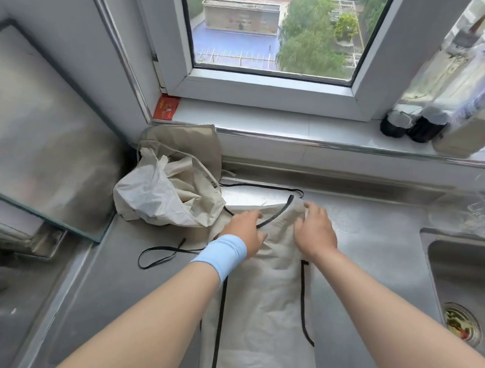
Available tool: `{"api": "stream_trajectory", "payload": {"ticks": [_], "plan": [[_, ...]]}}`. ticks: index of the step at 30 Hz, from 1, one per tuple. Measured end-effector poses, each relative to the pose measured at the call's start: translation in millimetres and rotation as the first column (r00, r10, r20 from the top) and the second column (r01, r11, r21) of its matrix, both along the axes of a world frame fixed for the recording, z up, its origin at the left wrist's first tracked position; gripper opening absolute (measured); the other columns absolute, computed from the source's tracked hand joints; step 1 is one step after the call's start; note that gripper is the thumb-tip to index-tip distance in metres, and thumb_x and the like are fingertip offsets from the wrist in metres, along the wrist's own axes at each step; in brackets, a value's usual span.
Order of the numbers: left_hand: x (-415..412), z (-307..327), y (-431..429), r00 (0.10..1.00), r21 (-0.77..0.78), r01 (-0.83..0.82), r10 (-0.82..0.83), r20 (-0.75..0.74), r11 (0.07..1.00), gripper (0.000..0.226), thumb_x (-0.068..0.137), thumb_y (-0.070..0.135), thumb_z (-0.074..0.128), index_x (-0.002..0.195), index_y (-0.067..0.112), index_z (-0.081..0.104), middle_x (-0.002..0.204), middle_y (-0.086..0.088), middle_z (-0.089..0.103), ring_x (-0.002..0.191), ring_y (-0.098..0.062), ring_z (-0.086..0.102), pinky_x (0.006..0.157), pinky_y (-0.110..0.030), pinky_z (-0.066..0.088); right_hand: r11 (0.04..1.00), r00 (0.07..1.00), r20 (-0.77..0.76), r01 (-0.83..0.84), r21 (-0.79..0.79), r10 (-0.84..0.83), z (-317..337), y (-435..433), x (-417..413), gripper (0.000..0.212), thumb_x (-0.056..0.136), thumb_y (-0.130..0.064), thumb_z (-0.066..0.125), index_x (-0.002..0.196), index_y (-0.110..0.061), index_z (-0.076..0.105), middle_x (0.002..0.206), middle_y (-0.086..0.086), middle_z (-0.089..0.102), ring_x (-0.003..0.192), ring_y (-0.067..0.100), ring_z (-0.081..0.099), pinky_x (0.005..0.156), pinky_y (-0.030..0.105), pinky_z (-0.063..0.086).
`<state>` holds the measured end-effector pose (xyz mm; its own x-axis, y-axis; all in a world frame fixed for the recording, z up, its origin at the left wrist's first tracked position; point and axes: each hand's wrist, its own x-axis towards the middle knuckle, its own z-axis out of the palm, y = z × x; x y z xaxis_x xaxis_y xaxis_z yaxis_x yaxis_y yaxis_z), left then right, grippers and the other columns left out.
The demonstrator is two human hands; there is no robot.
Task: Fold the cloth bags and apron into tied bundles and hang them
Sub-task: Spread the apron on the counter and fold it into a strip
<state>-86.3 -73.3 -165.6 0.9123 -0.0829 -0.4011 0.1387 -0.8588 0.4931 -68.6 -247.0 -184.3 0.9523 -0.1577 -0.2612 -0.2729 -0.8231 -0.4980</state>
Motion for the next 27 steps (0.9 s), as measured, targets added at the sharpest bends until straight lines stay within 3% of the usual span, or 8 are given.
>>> {"api": "stream_trajectory", "payload": {"ticks": [4, 8, 11, 13, 16, 21, 25, 27], "plan": [[34.3, -12.2, -26.1, 0.992, -0.096, -0.062, 0.051, -0.115, 0.993, 0.059, 0.091, 0.033, 0.059, 0.143, 0.017, 0.036, 0.141, -0.007, 0.048, 0.13, -0.027, 0.045, 0.109, -0.037, 0.035, 0.955, 0.958, -0.239, 0.208, 0.211, -0.156, -6.1, -10.8, 36.1, 0.05, 0.098, -0.041, 0.047, 0.14, -0.014, 0.048, 0.14, 0.008, 0.055, 0.127, 0.03, 0.052, 0.104, 0.035, 0.041], [73.5, -15.9, -42.3, 0.989, -0.119, -0.147, 0.147, -0.014, 0.982, 0.059, 0.089, 0.037, 0.058, 0.142, 0.02, 0.038, 0.14, -0.008, 0.049, 0.131, -0.029, 0.042, 0.109, -0.039, 0.034, 0.854, 0.958, -0.223, 0.267, 0.447, -0.182, -10.7, -12.2, 50.2, 0.026, 0.09, -0.022, 0.062, 0.113, -0.012, 0.068, 0.087, -0.005, 0.067, 0.088, 0.019, 0.066, 0.085, 0.031, 0.054], [105.7, -7.3, -54.6, 0.994, -0.007, -0.1, 0.1, 0.047, 0.995, 0.051, 0.087, 0.048, 0.056, 0.132, 0.025, 0.048, 0.132, -0.004, 0.054, 0.126, -0.027, 0.044, 0.106, -0.038, 0.033, 0.779, 0.983, -0.138, 0.183, 0.6, -0.125, -12.2, -12.7, 52.0, 0.024, 0.09, -0.017, 0.066, 0.113, -0.019, 0.069, 0.082, -0.004, 0.065, 0.071, 0.007, 0.057, 0.066, 0.02, 0.045], [120.9, -1.5, -60.0, 0.993, 0.072, -0.032, 0.04, -0.108, 0.997, 0.047, 0.083, 0.058, 0.055, 0.114, 0.024, 0.057, 0.112, -0.001, 0.064, 0.109, -0.026, 0.055, 0.097, -0.035, 0.038, 0.739, 0.99, -0.092, 0.141, 0.659, -0.106, -13.4, -12.1, 53.2, 0.016, 0.089, -0.017, 0.068, 0.101, -0.026, 0.074, 0.086, 0.002, 0.071, 0.066, 0.006, 0.058, 0.059, 0.022, 0.047], [132.5, 0.6, -59.9, 0.969, 0.023, 0.06, -0.053, -0.241, 0.998, 0.042, 0.082, 0.059, 0.059, 0.077, 0.017, 0.062, 0.069, 0.0, 0.056, 0.07, -0.025, 0.051, 0.06, -0.026, 0.039, 0.64, 0.964, -0.205, 0.266, 0.721, -0.17, -17.2, -15.1, 51.6, 0.021, 0.084, -0.022, 0.075, 0.103, -0.025, 0.068, 0.086, 0.001, 0.071, 0.074, 0.014, 0.067, 0.063, 0.033, 0.052], [139.2, -5.6, -51.9, 0.999, -0.147, -0.022, 0.016, -0.045, 0.989, 0.024, 0.087, 0.033, 0.065, 0.068, 0.022, 0.055, 0.065, 0.006, 0.051, 0.072, -0.021, 0.05, 0.062, -0.026, 0.037, 0.773, 0.947, -0.315, 0.244, 0.585, -0.061, -29.1, -21.9, 39.3, 0.029, 0.08, -0.017, 0.077, 0.106, -0.011, 0.066, 0.089, 0.008, 0.075, 0.082, 0.021, 0.073, 0.079, 0.04, 0.059], [122.3, -20.2, -44.8, 0.946, -0.086, -0.008, 0.036, 0.322, 0.996, 0.016, 0.086, 0.024, 0.065, 0.101, 0.018, 0.062, 0.099, -0.003, 0.062, 0.096, -0.025, 0.056, 0.085, -0.035, 0.045, 0.954, 0.997, -0.069, 0.048, 0.295, -0.028, -32.0, -14.2, 42.4, 0.054, 0.083, -0.017, 0.065, 0.135, -0.02, 0.047, 0.124, 0.005, 0.061, 0.108, 0.024, 0.059, 0.087, 0.034, 0.048], [96.8, -29.4, -37.3, 0.869, 0.074, 0.003, -0.04, 0.493, 0.997, 0.018, 0.087, 0.029, 0.055, 0.102, 0.019, 0.061, 0.101, -0.003, 0.059, 0.093, -0.027, 0.054, 0.081, -0.039, 0.044, 0.991, 0.98, 0.152, -0.136, 0.017, 0.132, -37.5, -6.1, 40.7, 0.07, 0.083, -0.017, 0.064, 0.147, -0.017, 0.035, 0.141, 0.01, 0.044, 0.122, 0.029, 0.046, 0.1, 0.041, 0.042]]}}
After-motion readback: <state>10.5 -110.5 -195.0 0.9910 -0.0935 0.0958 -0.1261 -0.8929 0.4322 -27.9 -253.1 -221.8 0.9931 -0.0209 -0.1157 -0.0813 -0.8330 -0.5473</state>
